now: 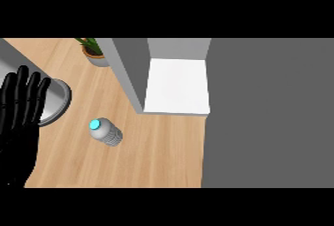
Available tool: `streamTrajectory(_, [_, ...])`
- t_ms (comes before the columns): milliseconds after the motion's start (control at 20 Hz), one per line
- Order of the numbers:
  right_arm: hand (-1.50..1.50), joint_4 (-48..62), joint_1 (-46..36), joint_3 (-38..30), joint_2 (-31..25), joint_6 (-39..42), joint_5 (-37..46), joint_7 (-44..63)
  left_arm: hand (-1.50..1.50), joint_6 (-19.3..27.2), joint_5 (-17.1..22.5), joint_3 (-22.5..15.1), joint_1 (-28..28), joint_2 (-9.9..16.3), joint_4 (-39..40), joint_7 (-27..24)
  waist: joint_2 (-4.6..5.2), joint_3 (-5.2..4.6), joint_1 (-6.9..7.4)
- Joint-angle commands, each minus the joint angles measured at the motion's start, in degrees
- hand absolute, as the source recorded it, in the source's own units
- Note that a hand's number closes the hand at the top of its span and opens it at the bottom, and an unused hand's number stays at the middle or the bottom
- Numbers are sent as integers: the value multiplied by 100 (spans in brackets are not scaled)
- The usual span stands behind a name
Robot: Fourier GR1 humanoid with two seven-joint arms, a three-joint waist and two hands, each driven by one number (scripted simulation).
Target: Pick up the bottled water, place it into the cabinet and close the cabinet
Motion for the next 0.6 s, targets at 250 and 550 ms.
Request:
streamTrajectory(250, [-150, -513, 600, 137, -148, 284, -33, 20, -150, 2476, -1934, -21, 477, -752, -271, 263, -57, 61, -205])
streamTrajectory(550, [-150, -1305, 1287, 1011, -100, 794, -688, 741, -150, 4517, -1838, -924, 549, -764, -576, 1398, -59, 61, -259])
